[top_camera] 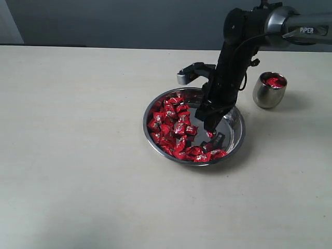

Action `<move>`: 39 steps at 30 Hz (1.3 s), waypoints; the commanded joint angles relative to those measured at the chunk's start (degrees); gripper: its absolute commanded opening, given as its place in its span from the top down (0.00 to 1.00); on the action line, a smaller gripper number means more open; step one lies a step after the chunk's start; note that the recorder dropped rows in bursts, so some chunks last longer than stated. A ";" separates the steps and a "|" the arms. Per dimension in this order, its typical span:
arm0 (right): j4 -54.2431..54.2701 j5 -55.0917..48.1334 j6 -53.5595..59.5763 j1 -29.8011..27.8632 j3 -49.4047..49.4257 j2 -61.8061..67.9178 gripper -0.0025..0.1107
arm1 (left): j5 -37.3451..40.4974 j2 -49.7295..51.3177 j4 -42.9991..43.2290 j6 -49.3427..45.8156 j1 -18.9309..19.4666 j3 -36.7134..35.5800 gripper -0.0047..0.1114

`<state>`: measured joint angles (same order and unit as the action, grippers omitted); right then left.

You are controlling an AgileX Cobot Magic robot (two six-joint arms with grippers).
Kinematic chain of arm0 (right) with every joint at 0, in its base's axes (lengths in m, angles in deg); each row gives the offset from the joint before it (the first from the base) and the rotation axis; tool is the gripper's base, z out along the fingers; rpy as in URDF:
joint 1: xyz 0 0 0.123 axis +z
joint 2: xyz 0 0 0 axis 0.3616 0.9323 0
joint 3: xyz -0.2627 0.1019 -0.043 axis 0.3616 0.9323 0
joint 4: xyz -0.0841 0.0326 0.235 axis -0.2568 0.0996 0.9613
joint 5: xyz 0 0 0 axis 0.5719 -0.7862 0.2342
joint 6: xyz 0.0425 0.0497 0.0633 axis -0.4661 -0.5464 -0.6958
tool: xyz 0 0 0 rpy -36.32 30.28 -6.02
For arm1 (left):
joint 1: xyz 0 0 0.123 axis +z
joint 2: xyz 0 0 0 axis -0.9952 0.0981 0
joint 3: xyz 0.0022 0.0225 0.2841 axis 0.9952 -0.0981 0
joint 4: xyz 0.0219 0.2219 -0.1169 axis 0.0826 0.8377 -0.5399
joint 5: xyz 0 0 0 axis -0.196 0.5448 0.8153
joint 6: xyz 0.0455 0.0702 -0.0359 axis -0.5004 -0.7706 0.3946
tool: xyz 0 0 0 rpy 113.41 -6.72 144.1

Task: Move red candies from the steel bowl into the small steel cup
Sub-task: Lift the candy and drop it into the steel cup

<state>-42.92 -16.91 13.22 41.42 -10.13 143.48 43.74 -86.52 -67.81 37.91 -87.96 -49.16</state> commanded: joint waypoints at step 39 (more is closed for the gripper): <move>-3.62 16.43 -17.29 -20.89 -4.47 -5.96 0.76 | -0.20 -0.25 -0.02 0.32 -0.60 0.06 0.96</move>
<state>-46.55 -0.38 -4.02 20.84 -14.35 137.81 43.74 -86.52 -67.81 37.91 -87.96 -49.16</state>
